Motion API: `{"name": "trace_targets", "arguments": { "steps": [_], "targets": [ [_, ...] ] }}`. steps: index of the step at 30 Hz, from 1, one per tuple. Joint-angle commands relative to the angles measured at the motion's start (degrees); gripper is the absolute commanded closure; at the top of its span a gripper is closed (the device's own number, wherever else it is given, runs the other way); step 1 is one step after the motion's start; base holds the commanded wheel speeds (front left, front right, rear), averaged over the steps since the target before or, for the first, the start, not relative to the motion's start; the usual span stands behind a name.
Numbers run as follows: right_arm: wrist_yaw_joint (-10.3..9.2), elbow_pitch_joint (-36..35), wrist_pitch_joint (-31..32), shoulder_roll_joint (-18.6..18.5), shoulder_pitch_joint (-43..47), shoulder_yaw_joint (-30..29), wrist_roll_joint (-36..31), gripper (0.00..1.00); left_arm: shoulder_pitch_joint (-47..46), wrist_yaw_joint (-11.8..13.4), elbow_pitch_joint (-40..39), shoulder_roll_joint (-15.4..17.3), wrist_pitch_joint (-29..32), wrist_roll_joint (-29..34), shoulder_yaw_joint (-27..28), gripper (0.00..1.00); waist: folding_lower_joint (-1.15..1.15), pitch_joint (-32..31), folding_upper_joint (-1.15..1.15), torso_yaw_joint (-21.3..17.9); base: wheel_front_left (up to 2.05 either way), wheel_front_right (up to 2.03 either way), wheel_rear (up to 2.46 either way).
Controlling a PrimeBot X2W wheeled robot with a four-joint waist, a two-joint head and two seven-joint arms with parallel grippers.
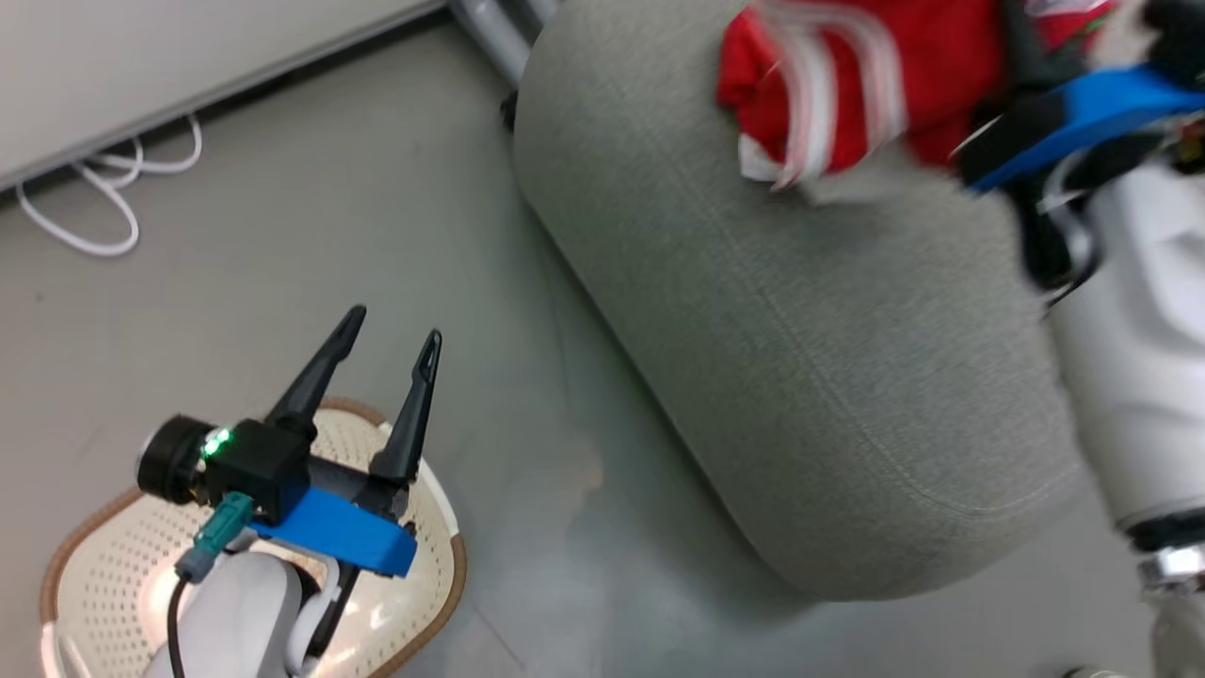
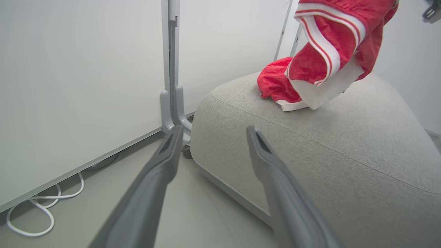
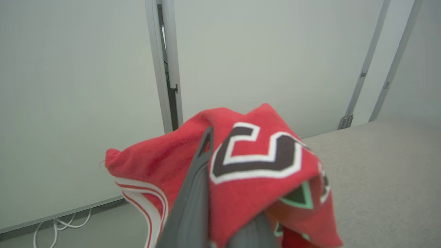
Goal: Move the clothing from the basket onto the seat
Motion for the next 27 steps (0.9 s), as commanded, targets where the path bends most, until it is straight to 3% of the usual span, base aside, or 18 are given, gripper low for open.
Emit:
{"name": "trace_targets", "arguments": {
  "steps": [1,8,13,19,27],
  "targets": [
    [0.03,-0.52,-0.1,-0.9,-1.94,-1.11,-0.67,1.0,-1.73,-0.13,-0.56,0.6,-0.17,0.3,-0.17,0.0,-0.01,4.84,0.0,3.6,0.0,0.0,0.0],
    [0.02,-4.75,1.55,-8.55,-9.07,-12.47,-4.05,1.0,-6.87,-0.13,-3.16,2.19,-0.17,0.48,-1.79,0.0,-0.01,12.57,0.0,8.14,0.0,0.0,0.0],
    [0.02,-7.05,2.51,-11.31,-7.62,-19.5,-7.07,1.0,-9.83,-0.13,-5.11,2.27,-0.17,1.45,-3.29,0.0,-0.01,16.93,0.0,10.57,0.0,0.0,0.0],
    [0.02,-4.95,2.27,-10.25,-3.6,-24.41,-10.26,1.0,-11.63,-0.13,-6.0,3.08,-0.17,1.98,-4.29,0.0,-0.01,20.13,0.0,11.64,0.0,0.0,0.0],
    [0.02,-1.22,0.65,-7.73,-0.96,-26.89,-11.71,1.0,-10.56,-0.12,-5.52,3.65,-0.17,1.87,-3.57,0.0,-0.01,19.74,0.0,11.11,0.0,0.0,0.0]
  ]
}}
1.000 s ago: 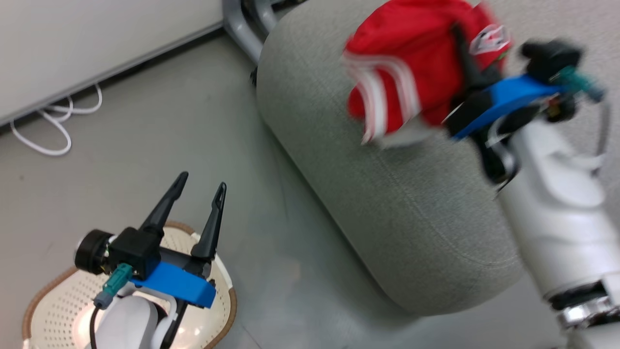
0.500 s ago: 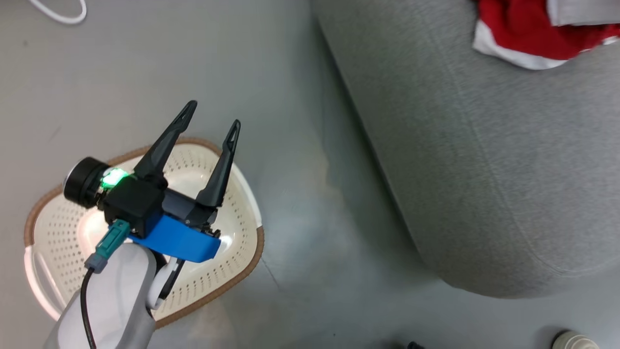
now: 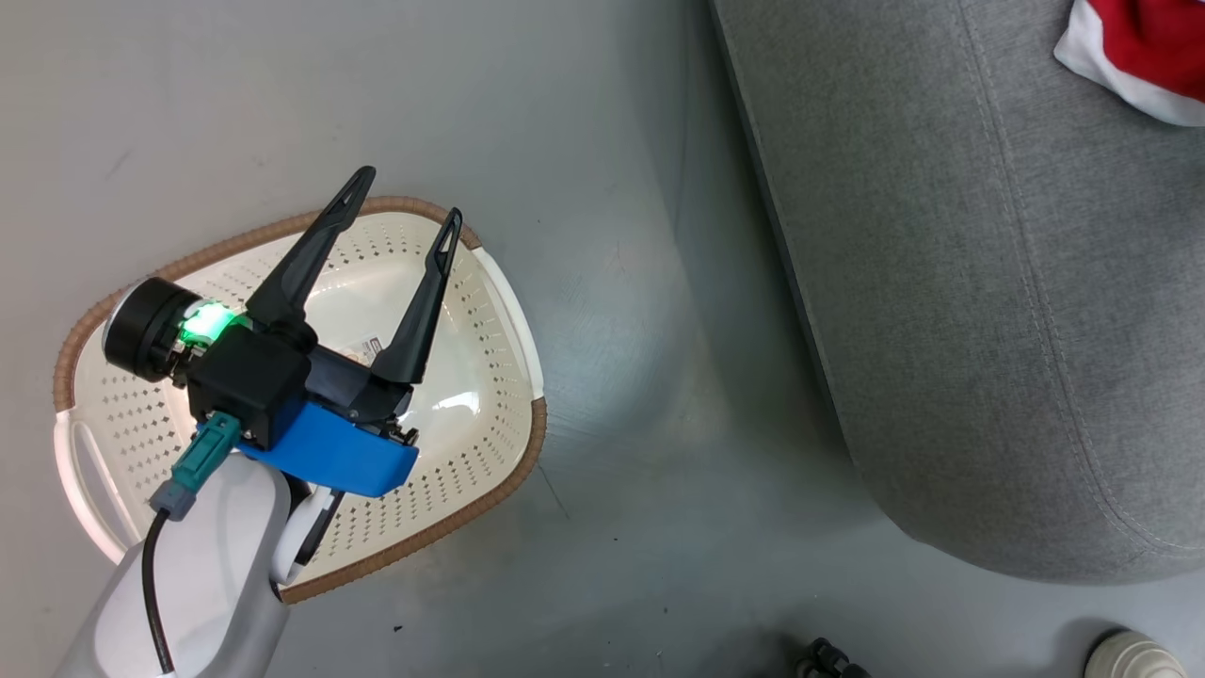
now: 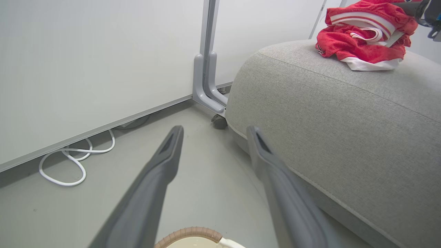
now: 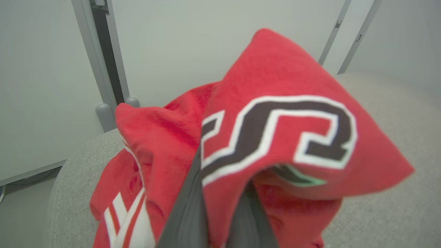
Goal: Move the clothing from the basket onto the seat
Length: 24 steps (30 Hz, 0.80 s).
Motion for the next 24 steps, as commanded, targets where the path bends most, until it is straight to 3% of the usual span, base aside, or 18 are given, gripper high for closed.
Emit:
{"name": "trace_targets", "arguments": {
  "steps": [1,4,6,7,8,15,24],
  "targets": [
    [0.01,0.4,-0.36,0.3,1.1,-0.18,-0.27,1.0,0.22,-0.12,0.14,0.16,-0.17,-0.03,0.34,0.0,-0.01,-0.57,0.0,-0.22,0.0,0.0,0.0],
    [0.01,1.05,-0.73,0.51,1.45,-0.36,-1.14,1.0,0.73,-0.12,0.23,-0.34,-0.17,-0.13,0.52,0.0,-0.01,-1.63,0.0,-0.39,0.0,0.0,0.0],
    [0.01,1.22,-0.83,0.69,1.82,-0.26,-1.84,0.56,1.07,-0.12,0.45,-0.73,-0.17,-0.2,0.54,0.0,-0.01,-2.58,0.0,-0.46,0.0,0.0,0.0],
    [0.01,1.26,-0.91,0.77,2.06,-0.11,-2.16,0.23,1.18,-0.12,0.59,-0.88,-0.17,-0.32,0.54,0.0,-0.01,-3.0,0.0,-0.45,0.0,0.0,0.0],
    [0.01,1.24,-0.97,0.87,2.28,0.19,-2.46,0.0,1.31,-0.12,0.73,-1.06,-0.17,-0.47,0.64,0.0,-0.01,-3.43,0.0,-0.43,0.0,0.0,0.0],
    [0.01,1.65,-1.09,1.46,5.21,3.03,-3.94,0.0,3.35,-0.12,2.23,-3.61,-0.17,-1.51,1.57,0.0,-0.01,-9.19,0.0,0.17,0.0,0.0,0.0],
    [0.01,0.73,-0.27,1.31,13.05,10.51,-4.74,0.0,11.2,-0.13,4.69,-8.15,-0.17,-3.45,6.08,0.0,-0.01,-22.81,0.0,1.88,0.0,0.0,0.0]
  ]
}}
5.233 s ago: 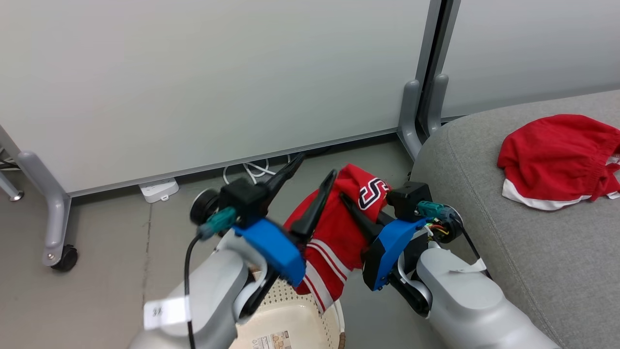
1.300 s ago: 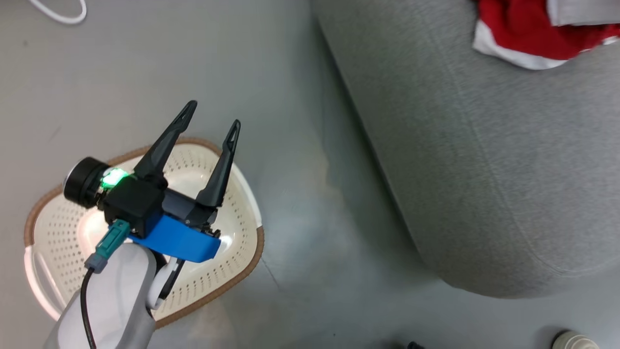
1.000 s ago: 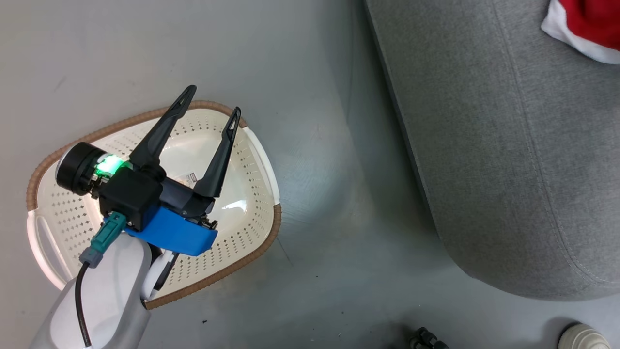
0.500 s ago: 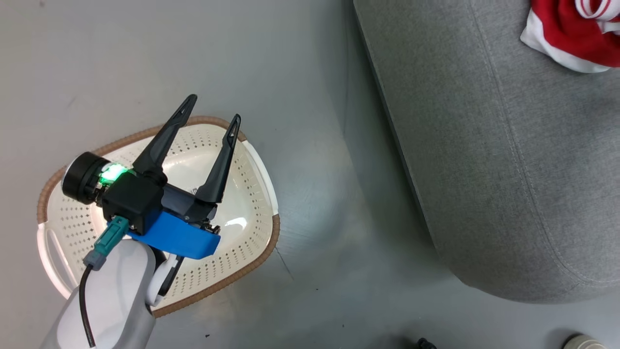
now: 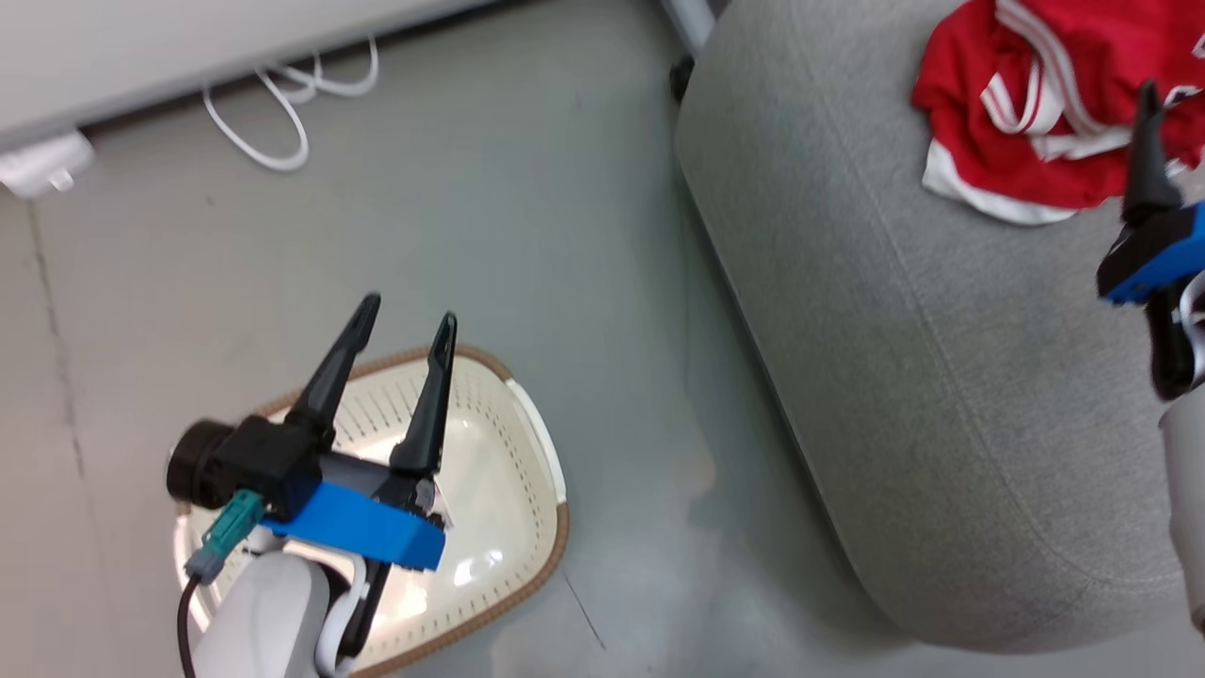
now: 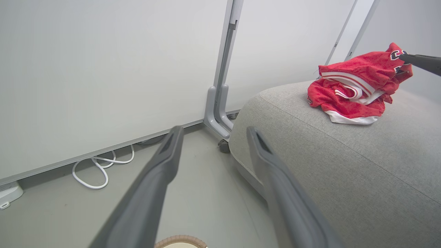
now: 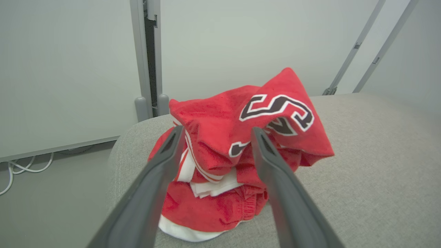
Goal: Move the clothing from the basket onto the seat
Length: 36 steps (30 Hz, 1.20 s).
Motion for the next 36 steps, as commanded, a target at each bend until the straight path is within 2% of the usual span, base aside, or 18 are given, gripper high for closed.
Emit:
{"name": "trace_targets", "arguments": {
  "steps": [1,7,12,17,25,36],
  "targets": [
    [0.01,-0.86,0.05,0.01,2.28,1.31,-0.05,0.0,1.89,-0.13,0.27,-0.68,-0.17,-0.38,1.05,0.0,0.0,-5.96,0.0,1.27,0.0,0.0,0.0],
    [0.01,-5.5,0.35,0.87,8.62,6.21,0.1,0.0,6.68,-0.13,0.94,-2.41,-0.17,-1.35,4.37,0.0,0.0,-11.62,0.0,2.69,0.0,0.0,0.0],
    [0.01,-12.17,1.68,2.27,16.33,9.31,1.65,0.0,10.34,-0.13,1.25,-3.62,-0.17,-1.8,6.94,0.0,0.0,-15.75,0.0,4.94,0.0,0.0,0.0],
    [0.01,-20.23,3.6,3.46,24.28,9.66,2.05,0.0,13.08,-0.13,1.85,-4.67,-0.17,-2.06,8.79,0.0,0.0,-18.67,0.0,7.73,0.0,0.0,0.0],
    [0.01,-31.58,7.56,7.82,34.68,9.67,2.41,0.0,15.85,-0.13,3.41,-5.73,-0.17,-2.54,11.52,0.0,0.0,-21.49,0.0,11.39,0.0,0.0,0.0],
    [0.01,-37.51,9.66,11.35,42.78,11.73,2.75,0.0,17.02,-0.13,5.43,-5.88,-0.17,-1.96,14.22,0.0,0.0,-23.15,0.0,14.86,0.0,0.0,0.0]
  ]
}}
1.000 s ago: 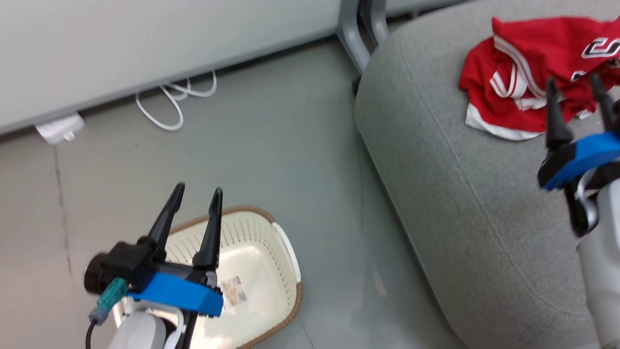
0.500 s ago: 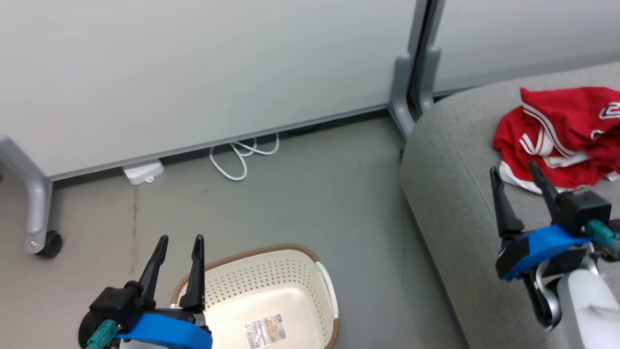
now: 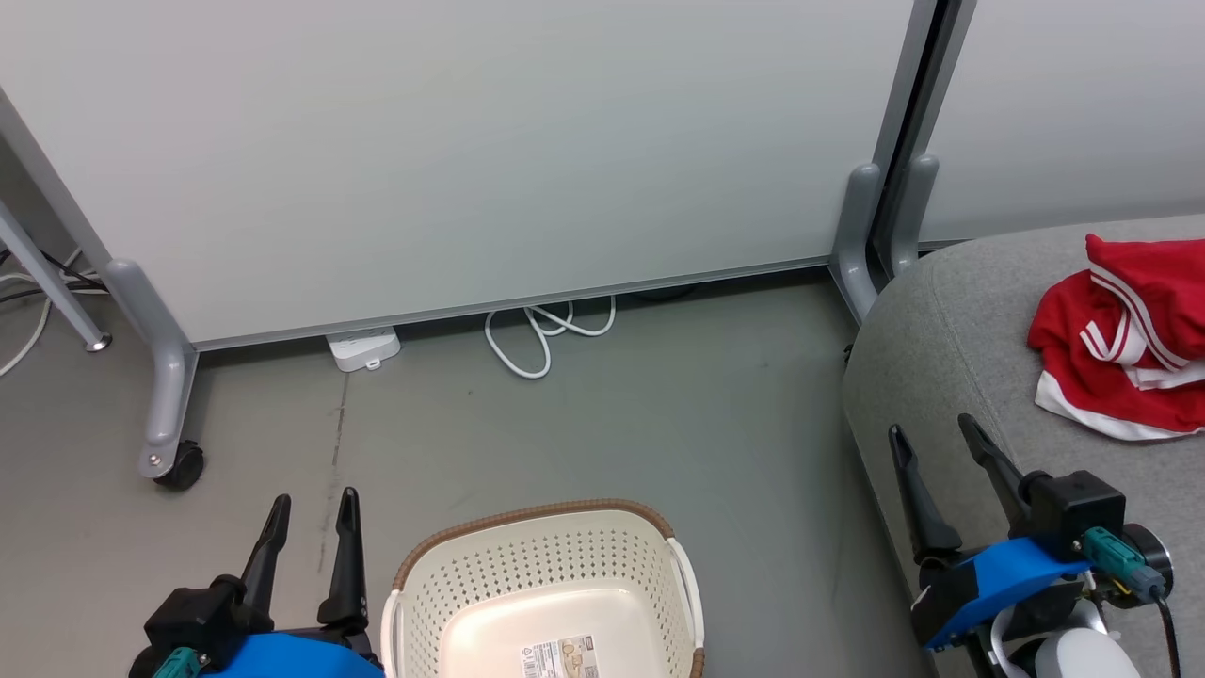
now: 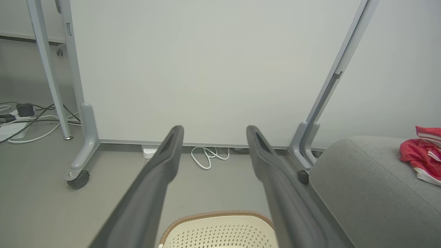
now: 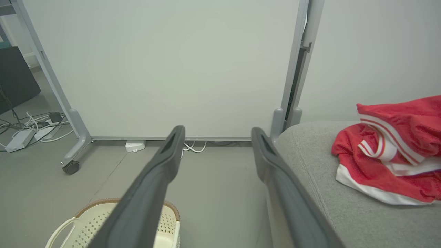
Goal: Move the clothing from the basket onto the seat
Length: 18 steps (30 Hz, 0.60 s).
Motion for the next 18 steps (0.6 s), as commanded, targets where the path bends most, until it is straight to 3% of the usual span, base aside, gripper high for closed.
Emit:
{"name": "trace_targets", "arguments": {
  "steps": [1,18],
  "targets": [
    [0.01,-0.36,0.17,0.21,1.0,-0.03,-0.4,0.0,0.46,-0.13,0.08,0.09,-0.17,0.24,0.22,0.0,0.01,-0.11,0.0,0.22,0.0,0.0,0.0],
    [0.01,-1.35,0.56,1.12,2.39,0.99,-0.05,0.0,0.76,-0.13,0.95,-0.28,-0.17,0.84,1.37,0.0,0.01,-0.01,0.0,0.72,0.0,0.0,0.0]
  ]
}}
